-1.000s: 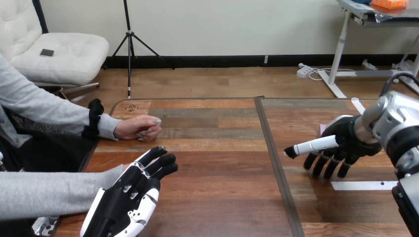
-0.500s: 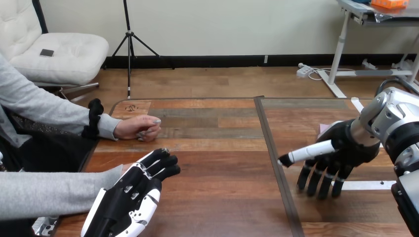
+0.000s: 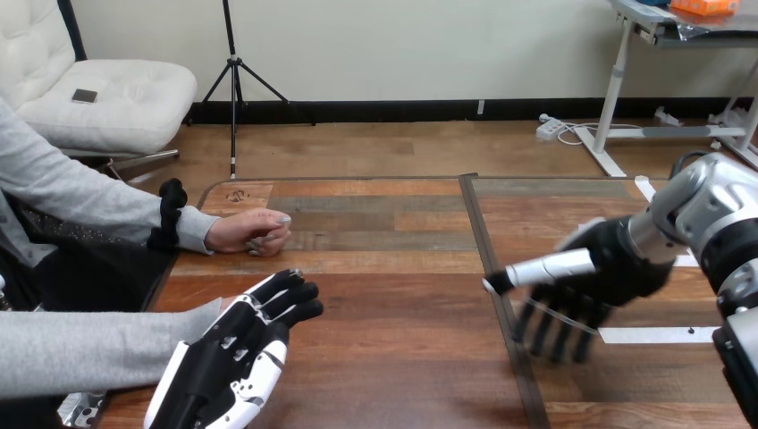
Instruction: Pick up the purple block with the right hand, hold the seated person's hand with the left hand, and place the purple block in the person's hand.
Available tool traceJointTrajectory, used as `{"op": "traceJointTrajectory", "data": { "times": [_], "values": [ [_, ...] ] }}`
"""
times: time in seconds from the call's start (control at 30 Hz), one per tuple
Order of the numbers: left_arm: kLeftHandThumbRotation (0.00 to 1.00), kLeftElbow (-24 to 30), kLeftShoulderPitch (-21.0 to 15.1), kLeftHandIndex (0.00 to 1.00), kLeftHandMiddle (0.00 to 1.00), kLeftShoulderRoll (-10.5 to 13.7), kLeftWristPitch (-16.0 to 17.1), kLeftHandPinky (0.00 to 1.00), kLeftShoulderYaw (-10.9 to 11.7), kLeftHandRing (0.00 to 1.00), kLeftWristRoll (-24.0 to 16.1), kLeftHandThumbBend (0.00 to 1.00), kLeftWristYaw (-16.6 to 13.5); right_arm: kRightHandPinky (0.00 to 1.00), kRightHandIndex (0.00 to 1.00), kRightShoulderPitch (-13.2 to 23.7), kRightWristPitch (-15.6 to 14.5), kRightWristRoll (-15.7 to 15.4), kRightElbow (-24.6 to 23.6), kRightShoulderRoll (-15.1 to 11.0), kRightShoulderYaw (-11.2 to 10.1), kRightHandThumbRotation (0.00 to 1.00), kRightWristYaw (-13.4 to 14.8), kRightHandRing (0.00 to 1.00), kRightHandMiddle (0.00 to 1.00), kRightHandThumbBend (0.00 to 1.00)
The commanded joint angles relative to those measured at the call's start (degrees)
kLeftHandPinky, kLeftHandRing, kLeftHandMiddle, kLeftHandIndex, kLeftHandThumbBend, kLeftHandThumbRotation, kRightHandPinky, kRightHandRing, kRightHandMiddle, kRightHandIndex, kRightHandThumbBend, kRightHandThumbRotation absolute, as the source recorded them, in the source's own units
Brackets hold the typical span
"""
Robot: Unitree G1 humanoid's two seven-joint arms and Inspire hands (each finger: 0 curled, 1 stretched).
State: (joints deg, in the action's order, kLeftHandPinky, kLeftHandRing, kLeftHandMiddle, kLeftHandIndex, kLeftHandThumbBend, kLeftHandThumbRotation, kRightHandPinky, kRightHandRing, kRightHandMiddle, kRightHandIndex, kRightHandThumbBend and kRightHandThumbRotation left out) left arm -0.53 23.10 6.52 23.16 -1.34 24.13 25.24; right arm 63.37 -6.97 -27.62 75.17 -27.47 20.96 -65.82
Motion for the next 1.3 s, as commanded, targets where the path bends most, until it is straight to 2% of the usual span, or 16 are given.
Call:
{"op": "traceJointTrajectory", "data": {
  "times": [0.0, 0.17, 0.27, 0.3, 0.37, 0.4, 0.47, 0.5, 0.6, 0.67, 0.8, 0.97, 1.0, 1.07, 1.13, 1.27],
  "values": [
    [0.13, 2.0, -2.2, 0.76, 0.78, -1.8, 0.2, 0.96, 0.8, 0.79, 0.4, 0.01, -0.4, 0.62, 0.63, 5.6, 1.6, 4.7, -4.3, -1.9, -4.3, 0.75, -1.4, 0.65, 0.66, 0.75],
    [0.13, 1.3, -2.6, 0.76, 0.79, -1.7, 0.7, 0.96, 1.0, 0.79, 0.9, 0.02, 0.2, 0.59, 0.65, 4.6, 3.0, 9.3, -5.4, -2.7, -7.9, 0.74, -1.3, 0.66, 0.67, 0.67],
    [0.13, 1.3, -2.8, 0.76, 0.79, -1.8, 0.5, 0.96, 1.0, 0.79, 0.9, 0.04, 0.1, 0.59, 0.66, 3.8, 4.7, 12.0, -6.1, -3.0, -10.2, 0.72, 0.5, 0.67, 0.68, 0.63],
    [0.13, 1.3, -2.8, 0.76, 0.79, -1.7, 0.4, 0.96, 1.0, 0.79, 0.8, 0.04, 0.0, 0.59, 0.66, 3.3, 5.3, 13.4, -6.4, -2.9, -11.6, 0.72, 2.0, 0.67, 0.69, 0.63],
    [0.13, 1.4, -2.8, 0.76, 0.78, -1.7, 0.3, 0.96, 1.0, 0.79, 0.7, 0.06, -0.1, 0.61, 0.67, 2.7, 6.0, 15.0, -6.7, -2.9, -12.9, 0.69, 3.6, 0.69, 0.7, 0.62],
    [0.13, 1.4, -2.8, 0.76, 0.78, -1.6, 0.3, 0.96, 1.0, 0.79, 0.5, 0.08, -0.2, 0.65, 0.69, 2.0, 6.9, 16.2, -7.0, -2.7, -14.2, 0.71, 6.0, 0.72, 0.72, 0.62],
    [0.14, 1.3, -2.8, 0.76, 0.78, -1.5, 0.4, 0.94, 1.0, 0.78, 0.3, 0.1, -0.2, 0.67, 0.68, 1.2, 7.9, 17.4, -7.5, -2.6, -15.4, 0.65, 8.7, 0.72, 0.72, 0.64],
    [0.14, 1.3, -2.8, 0.76, 0.78, -1.5, 0.5, 0.93, 1.0, 0.78, 0.1, 0.11, -0.2, 0.69, 0.7, 0.4, 9.4, 18.2, -7.9, -2.4, -16.3, 0.66, 11.0, 0.74, 0.73, 0.65],
    [0.14, 1.1, -2.8, 0.76, 0.78, -1.4, 0.7, 0.92, 0.9, 0.78, -0.1, 0.12, 0.0, 0.68, 0.68, -0.8, 12.5, 19.4, -8.4, -2.1, -17.5, 0.63, 15.3, 0.72, 0.71, 0.68],
    [0.14, 0.9, -2.9, 0.75, 0.78, -1.5, 0.9, 0.92, 0.9, 0.78, -0.1, 0.11, 0.1, 0.68, 0.68, -1.2, 13.8, 19.8, -8.4, -2.0, -17.9, 0.63, 17.3, 0.72, 0.71, 0.7],
    [0.14, 0.3, -3.1, 0.75, 0.78, -1.6, 1.4, 0.92, 0.9, 0.78, -0.1, 0.08, 0.4, 0.7, 0.69, -2.0, 15.5, 19.9, -8.4, -1.7, -18.6, 0.63, 24.2, 0.74, 0.73, 0.76],
    [0.14, -0.4, -3.4, 0.75, 0.78, -1.6, 2.1, 0.92, 1.0, 0.78, -0.3, 0.05, 0.8, 0.73, 0.72, -2.8, 18.1, 20.1, -8.2, -1.3, -19.4, 0.65, 29.7, 0.76, 0.75, 0.75],
    [0.14, -0.3, -3.4, 0.75, 0.78, -1.6, 1.9, 0.92, 0.9, 0.78, -0.4, 0.05, 0.7, 0.74, 0.72, -3.0, 19.1, 19.8, -8.3, -1.3, -19.4, 0.65, 31.5, 0.77, 0.75, 0.75],
    [0.14, -0.1, -3.3, 0.75, 0.78, -1.5, 1.7, 0.92, 0.9, 0.78, -0.4, 0.04, 0.6, 0.75, 0.74, -3.3, 20.4, 19.4, -8.2, -1.3, -19.3, 0.68, 33.5, 0.79, 0.77, 0.73],
    [0.14, -0.2, -3.4, 0.75, 0.78, -1.5, 1.7, 0.92, 0.9, 0.78, -0.4, 0.04, 0.8, 0.76, 0.75, -3.6, 22.1, 18.2, -8.2, -1.4, -18.8, 0.7, 37.1, 0.8, 0.78, 0.72],
    [0.14, 0.1, -3.2, 0.75, 0.78, -1.5, 1.6, 0.92, 0.9, 0.78, -0.3, 0.04, 0.8, 0.79, 0.77, -3.7, 23.1, 16.0, -8.3, -1.8, -17.5, 0.74, 42.3, 0.82, 0.81, 0.71]
  ]
}}
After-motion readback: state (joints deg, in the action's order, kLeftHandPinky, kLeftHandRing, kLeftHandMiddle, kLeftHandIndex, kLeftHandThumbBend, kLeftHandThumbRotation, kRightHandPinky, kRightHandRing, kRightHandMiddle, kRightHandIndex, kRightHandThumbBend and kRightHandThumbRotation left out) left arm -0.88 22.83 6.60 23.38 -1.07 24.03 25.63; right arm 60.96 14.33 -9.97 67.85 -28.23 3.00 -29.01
